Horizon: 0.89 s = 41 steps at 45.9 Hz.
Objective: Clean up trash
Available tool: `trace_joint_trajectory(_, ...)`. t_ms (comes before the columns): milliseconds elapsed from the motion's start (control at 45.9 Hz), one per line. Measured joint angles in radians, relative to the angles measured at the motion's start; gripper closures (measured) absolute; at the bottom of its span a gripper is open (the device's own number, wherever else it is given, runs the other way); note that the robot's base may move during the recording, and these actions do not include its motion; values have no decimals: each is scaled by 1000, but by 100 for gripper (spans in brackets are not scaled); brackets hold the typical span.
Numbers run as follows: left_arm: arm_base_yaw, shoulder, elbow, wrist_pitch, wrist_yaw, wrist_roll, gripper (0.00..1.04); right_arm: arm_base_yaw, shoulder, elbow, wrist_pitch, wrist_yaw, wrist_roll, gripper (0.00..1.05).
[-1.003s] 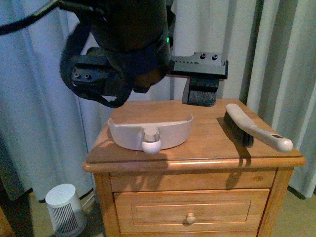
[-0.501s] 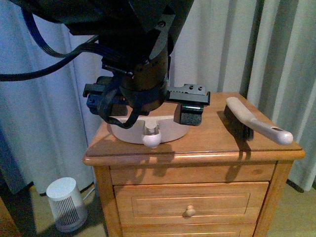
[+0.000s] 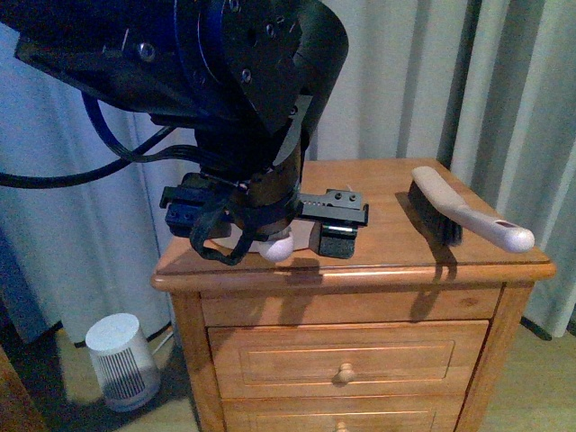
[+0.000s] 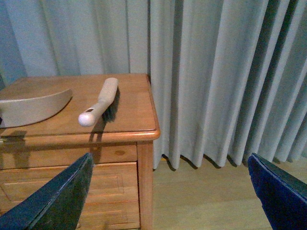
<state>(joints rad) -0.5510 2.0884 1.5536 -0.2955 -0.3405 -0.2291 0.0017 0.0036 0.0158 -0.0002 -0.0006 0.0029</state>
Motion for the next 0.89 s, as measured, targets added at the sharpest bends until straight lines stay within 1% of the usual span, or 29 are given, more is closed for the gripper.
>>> trace_joint_trajectory(262, 28, 11, 1, 8, -8, 26, 8, 0, 0, 0, 0, 0, 0, 7)
trace_joint_trajectory(327, 29, 12, 1, 8, -8, 32, 16, 0, 0, 0, 0, 0, 0, 7)
trace_joint_trajectory(371, 29, 12, 1, 8, -8, 34, 24, 0, 0, 0, 0, 0, 0, 7)
trace_joint_trajectory(392, 29, 12, 1, 8, -7, 35, 31, 0, 0, 0, 0, 0, 0, 7)
trace_joint_trajectory(414, 29, 12, 1, 8, -7, 35, 33, 0, 0, 0, 0, 0, 0, 7)
trace_joint_trajectory(436, 29, 12, 1, 8, -2, 41, 38, 0, 0, 0, 0, 0, 0, 7)
trace_joint_trajectory(501, 28, 12, 1, 8, -2, 44, 43, 0, 0, 0, 0, 0, 0, 7)
trace_joint_trajectory(523, 28, 12, 1, 8, -1, 44, 48, 0, 0, 0, 0, 0, 0, 7)
trace_joint_trajectory(589, 29, 12, 1, 8, -2, 44, 56, 0, 0, 0, 0, 0, 0, 7)
trace_joint_trajectory(676, 32, 12, 1, 11, -3, 41, 72, 0, 0, 0, 0, 0, 0, 7)
trace_joint_trajectory(719, 36, 11, 1, 18, 1, 41, 75, 0, 0, 0, 0, 0, 0, 7)
trace_joint_trajectory(894, 41, 10, 1, 23, 0, 42, 75, 0, 0, 0, 0, 0, 0, 7)
